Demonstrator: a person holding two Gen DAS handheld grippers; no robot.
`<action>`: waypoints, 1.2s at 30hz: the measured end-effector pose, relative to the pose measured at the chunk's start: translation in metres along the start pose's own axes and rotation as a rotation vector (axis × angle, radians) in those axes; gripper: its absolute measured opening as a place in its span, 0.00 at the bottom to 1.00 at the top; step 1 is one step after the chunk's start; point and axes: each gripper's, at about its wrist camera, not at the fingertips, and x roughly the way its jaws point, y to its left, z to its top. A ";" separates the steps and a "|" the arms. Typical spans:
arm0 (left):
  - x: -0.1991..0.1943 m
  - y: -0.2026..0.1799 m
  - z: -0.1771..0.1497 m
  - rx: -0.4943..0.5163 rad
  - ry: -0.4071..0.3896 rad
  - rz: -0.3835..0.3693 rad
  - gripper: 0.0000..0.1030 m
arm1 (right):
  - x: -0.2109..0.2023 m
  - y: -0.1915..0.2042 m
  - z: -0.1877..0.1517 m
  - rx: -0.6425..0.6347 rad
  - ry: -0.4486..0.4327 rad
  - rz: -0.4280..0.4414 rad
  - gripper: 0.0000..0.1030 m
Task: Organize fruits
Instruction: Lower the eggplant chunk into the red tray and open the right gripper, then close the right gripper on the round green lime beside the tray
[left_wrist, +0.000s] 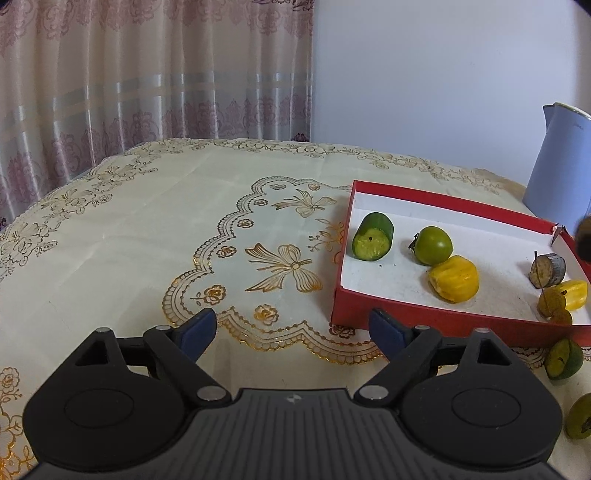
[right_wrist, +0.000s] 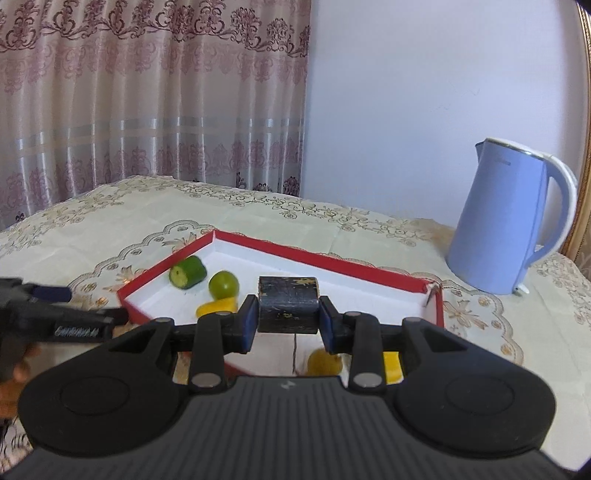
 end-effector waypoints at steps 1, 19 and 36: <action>0.000 0.000 0.000 -0.001 -0.001 0.004 0.87 | 0.006 -0.002 0.003 0.001 0.010 -0.001 0.31; 0.001 0.001 0.000 -0.012 0.002 0.008 0.87 | 0.107 -0.019 0.019 0.048 0.174 -0.059 0.31; -0.005 0.000 0.000 -0.007 -0.025 0.003 0.87 | -0.038 0.002 -0.022 -0.069 -0.004 -0.040 0.66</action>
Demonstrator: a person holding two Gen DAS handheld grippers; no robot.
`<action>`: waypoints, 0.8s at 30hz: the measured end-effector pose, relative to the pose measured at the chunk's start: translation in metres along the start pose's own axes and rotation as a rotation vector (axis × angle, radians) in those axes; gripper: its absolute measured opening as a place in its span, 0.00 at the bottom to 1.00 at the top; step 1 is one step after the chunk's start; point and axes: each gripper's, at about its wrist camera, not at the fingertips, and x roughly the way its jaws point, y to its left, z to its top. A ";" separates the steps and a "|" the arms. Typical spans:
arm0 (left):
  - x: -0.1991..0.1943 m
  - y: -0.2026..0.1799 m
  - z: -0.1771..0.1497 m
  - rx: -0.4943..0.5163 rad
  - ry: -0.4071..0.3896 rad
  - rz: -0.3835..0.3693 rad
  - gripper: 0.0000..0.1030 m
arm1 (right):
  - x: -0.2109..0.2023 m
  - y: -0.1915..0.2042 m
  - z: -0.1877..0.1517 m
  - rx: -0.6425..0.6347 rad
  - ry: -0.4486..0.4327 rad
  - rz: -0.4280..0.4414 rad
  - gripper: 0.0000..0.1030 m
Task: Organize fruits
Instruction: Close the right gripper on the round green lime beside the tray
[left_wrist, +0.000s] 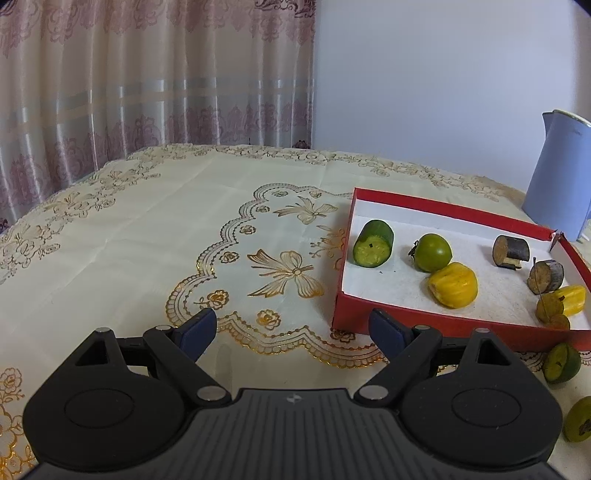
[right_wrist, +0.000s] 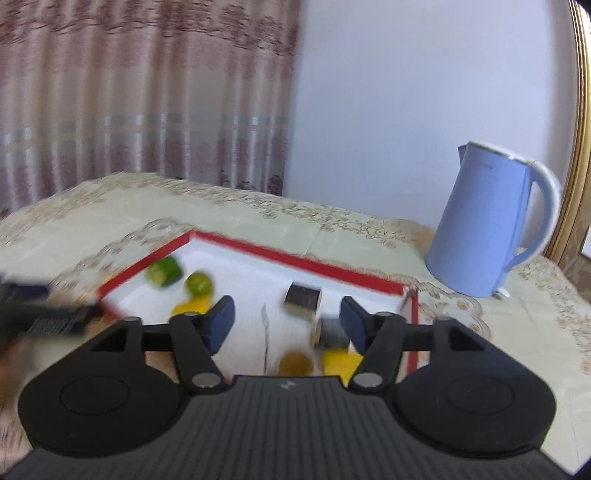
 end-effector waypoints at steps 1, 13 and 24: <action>0.000 0.000 0.000 0.002 -0.003 -0.001 0.87 | -0.010 0.005 -0.009 -0.028 0.004 0.007 0.68; -0.001 -0.003 -0.001 0.016 -0.008 0.005 0.87 | -0.016 0.026 -0.068 -0.021 0.114 0.075 0.44; 0.001 -0.002 0.000 0.019 -0.001 0.005 0.87 | -0.008 0.027 -0.073 -0.011 0.137 0.095 0.35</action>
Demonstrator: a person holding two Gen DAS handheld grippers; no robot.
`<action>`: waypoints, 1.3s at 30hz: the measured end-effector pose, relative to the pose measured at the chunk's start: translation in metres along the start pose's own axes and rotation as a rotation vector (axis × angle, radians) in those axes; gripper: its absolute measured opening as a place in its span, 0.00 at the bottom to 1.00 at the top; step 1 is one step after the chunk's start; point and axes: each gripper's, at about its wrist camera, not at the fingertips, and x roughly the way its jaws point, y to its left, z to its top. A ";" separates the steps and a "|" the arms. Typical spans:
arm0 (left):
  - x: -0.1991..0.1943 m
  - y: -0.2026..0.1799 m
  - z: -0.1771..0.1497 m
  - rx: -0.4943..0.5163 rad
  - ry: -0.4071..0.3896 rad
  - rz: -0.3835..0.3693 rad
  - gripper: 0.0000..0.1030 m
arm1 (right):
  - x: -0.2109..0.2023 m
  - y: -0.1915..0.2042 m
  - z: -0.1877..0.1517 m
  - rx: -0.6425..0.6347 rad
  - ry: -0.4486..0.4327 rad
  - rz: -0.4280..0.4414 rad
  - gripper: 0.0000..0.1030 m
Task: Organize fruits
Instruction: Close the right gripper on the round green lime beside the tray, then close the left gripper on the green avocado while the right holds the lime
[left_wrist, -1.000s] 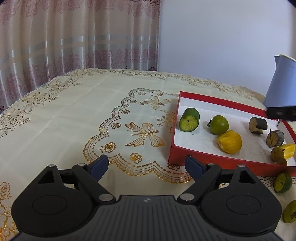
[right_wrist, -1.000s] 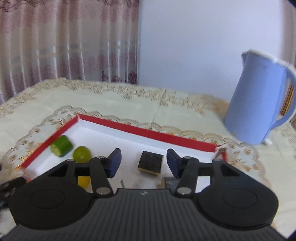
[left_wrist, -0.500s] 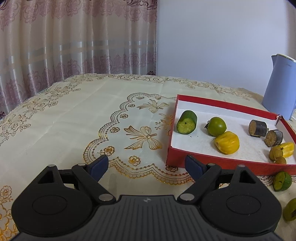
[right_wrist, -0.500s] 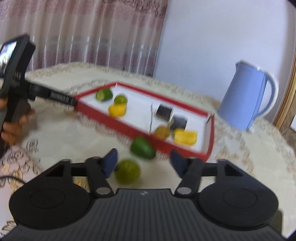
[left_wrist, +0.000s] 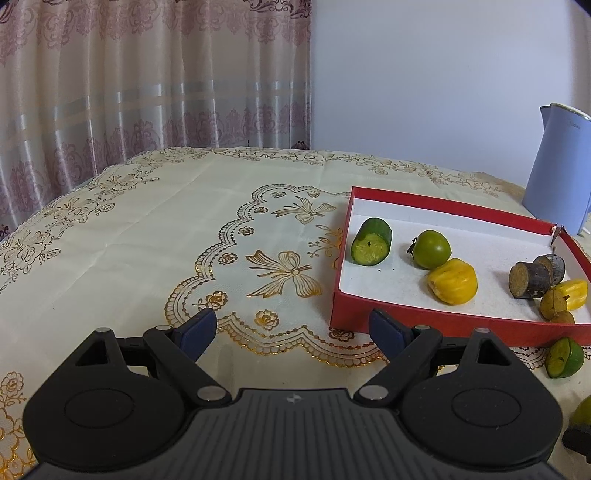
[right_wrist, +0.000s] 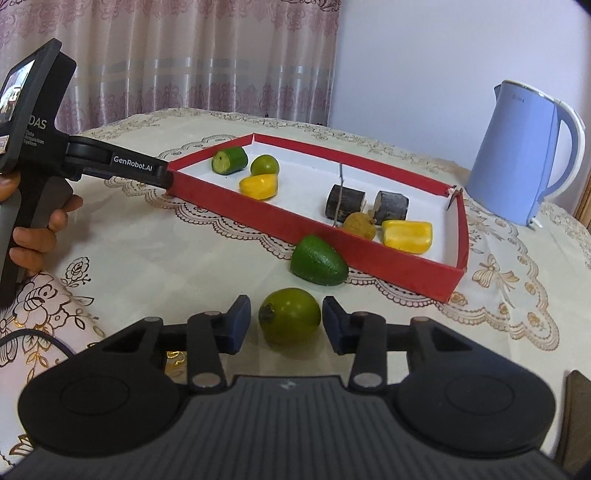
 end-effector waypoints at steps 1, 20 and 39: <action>0.000 0.000 0.000 0.000 -0.001 0.001 0.87 | 0.000 0.000 0.000 -0.001 0.000 -0.004 0.34; 0.000 -0.003 -0.001 0.013 0.002 0.022 0.87 | -0.022 -0.021 -0.010 0.181 -0.118 -0.087 0.32; -0.056 -0.063 -0.023 0.201 0.013 -0.243 0.87 | -0.050 -0.050 -0.029 0.271 -0.184 -0.195 0.33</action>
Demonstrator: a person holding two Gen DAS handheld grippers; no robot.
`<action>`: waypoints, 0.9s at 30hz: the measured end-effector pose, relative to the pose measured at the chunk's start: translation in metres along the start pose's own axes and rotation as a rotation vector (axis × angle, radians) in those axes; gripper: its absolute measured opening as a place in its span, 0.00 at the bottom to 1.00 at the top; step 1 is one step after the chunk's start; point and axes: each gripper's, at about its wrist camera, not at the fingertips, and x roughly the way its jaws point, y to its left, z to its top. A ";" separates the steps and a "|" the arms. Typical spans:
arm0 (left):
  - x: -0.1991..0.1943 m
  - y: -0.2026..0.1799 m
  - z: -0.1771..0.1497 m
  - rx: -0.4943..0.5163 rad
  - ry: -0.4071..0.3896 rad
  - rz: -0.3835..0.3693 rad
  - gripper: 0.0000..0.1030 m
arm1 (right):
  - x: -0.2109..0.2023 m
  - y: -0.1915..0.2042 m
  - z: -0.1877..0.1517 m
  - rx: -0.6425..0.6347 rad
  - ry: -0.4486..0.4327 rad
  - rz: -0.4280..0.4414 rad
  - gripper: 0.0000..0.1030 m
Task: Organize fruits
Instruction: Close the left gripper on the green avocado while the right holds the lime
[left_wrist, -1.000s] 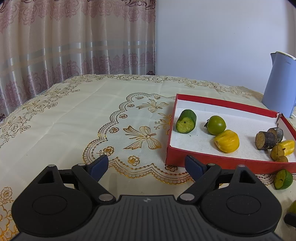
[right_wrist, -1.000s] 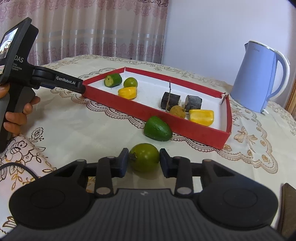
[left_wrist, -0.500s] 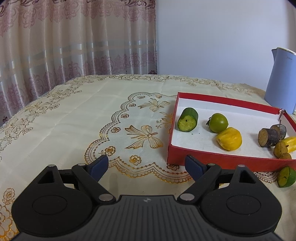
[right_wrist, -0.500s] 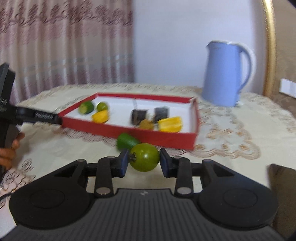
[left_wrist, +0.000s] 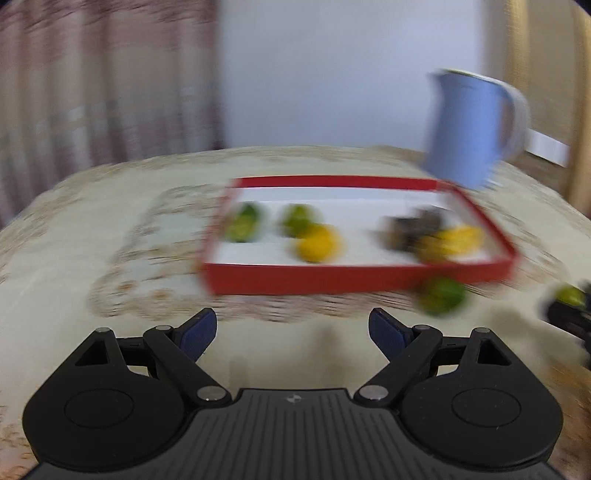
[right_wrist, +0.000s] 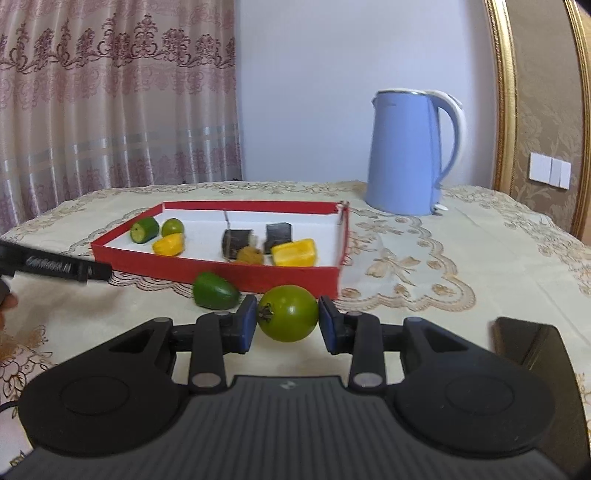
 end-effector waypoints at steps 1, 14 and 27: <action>-0.002 -0.014 0.000 0.039 -0.007 -0.027 0.87 | -0.001 -0.002 0.000 0.006 -0.003 0.004 0.33; 0.040 -0.091 0.023 0.079 0.064 -0.030 0.87 | -0.007 -0.020 -0.003 0.076 -0.023 0.007 0.33; 0.065 -0.115 0.022 0.123 0.114 -0.020 0.43 | -0.009 -0.022 -0.004 0.087 -0.035 0.022 0.33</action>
